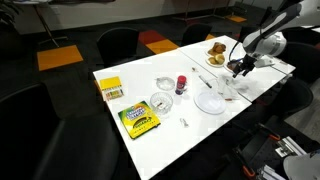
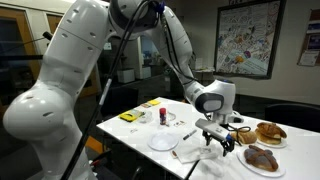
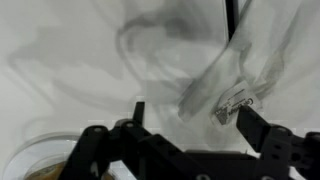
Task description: Put the piece of paper in the glass bowl
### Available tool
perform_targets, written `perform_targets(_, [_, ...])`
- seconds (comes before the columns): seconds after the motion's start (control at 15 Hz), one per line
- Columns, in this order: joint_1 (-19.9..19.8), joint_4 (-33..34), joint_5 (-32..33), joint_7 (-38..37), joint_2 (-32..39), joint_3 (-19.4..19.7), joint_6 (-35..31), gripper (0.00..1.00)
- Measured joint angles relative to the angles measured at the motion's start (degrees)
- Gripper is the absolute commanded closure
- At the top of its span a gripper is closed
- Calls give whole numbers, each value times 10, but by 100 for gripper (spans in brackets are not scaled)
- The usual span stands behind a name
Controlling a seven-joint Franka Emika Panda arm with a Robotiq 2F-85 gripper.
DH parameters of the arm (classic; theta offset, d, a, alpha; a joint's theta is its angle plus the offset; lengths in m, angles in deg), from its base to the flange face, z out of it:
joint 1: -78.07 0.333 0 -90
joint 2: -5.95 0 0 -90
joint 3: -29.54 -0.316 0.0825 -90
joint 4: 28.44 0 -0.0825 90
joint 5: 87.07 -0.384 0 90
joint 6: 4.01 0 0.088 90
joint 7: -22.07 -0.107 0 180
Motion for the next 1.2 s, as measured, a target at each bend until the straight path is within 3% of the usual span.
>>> perform_targets(0.33, [-15,28,0,9,26,-29,1,7])
perform_targets(0.53, [-19,35,0,10,35,-47,1,12])
perform_targets(0.6, [-19,36,0,10,37,-51,1,35])
perform_targets(0.73, [-19,38,0,10,41,-56,1,39])
perform_targets(1.2, [-20,37,0,10,47,-58,2,88])
